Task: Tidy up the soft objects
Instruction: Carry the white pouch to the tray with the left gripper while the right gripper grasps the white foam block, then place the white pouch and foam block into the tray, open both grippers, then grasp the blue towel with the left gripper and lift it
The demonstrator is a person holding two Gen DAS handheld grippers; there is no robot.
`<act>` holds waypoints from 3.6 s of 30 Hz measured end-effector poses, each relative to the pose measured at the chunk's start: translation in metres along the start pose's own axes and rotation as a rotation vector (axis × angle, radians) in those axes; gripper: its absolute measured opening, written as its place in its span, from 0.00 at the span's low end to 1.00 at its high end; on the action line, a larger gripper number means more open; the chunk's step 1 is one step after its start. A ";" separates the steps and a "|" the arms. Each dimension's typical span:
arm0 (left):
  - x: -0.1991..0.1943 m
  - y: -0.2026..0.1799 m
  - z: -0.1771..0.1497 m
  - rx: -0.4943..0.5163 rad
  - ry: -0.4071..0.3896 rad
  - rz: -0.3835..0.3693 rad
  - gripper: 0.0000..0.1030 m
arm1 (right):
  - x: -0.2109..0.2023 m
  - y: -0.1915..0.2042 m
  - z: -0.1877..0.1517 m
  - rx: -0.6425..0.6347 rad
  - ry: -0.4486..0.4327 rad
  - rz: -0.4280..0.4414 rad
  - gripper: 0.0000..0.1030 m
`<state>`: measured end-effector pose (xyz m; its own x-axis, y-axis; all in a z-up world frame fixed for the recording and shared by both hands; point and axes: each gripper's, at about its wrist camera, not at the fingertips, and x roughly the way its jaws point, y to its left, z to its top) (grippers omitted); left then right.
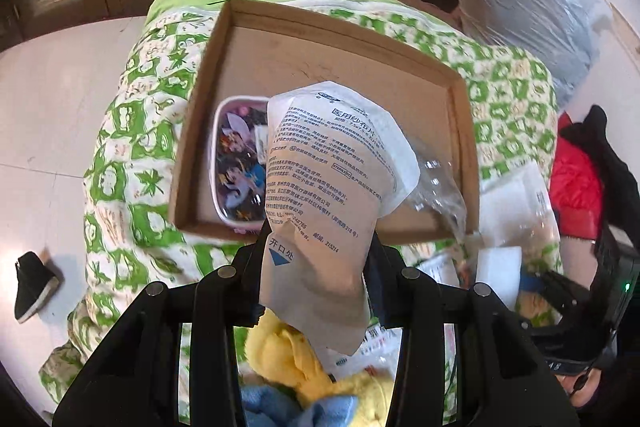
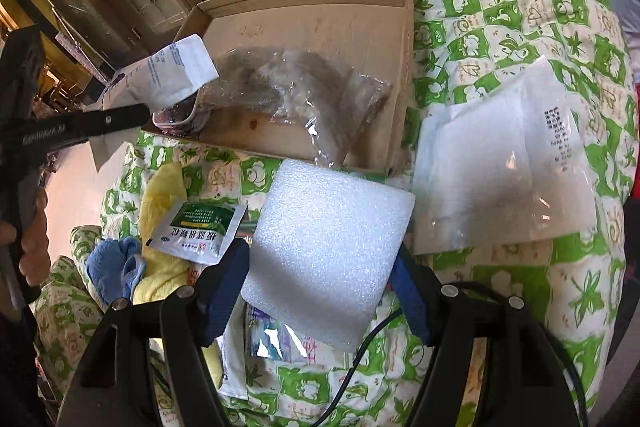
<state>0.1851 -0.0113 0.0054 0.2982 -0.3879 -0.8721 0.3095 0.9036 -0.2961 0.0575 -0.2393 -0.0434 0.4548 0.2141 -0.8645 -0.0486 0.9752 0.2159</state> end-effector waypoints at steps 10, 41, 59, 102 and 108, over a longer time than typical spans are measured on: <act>0.018 0.009 0.038 -0.033 -0.016 0.028 0.38 | 0.012 0.005 0.037 -0.030 0.005 0.000 0.68; 0.052 0.023 0.086 -0.088 -0.057 0.046 0.57 | 0.089 0.023 0.150 -0.049 0.015 -0.061 0.71; 0.039 0.006 0.084 -0.054 -0.055 0.099 0.75 | 0.055 0.011 0.127 -0.027 -0.081 -0.044 0.89; -0.014 -0.009 -0.093 0.126 -0.031 0.092 0.99 | 0.028 0.012 -0.005 -0.016 -0.070 -0.030 0.98; -0.030 -0.001 -0.120 0.157 0.057 0.150 0.99 | 0.029 0.016 -0.016 -0.052 -0.079 -0.070 0.98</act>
<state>0.0672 0.0216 -0.0149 0.3009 -0.2362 -0.9239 0.4038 0.9092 -0.1010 0.0556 -0.2163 -0.0717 0.5273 0.1425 -0.8376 -0.0599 0.9896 0.1306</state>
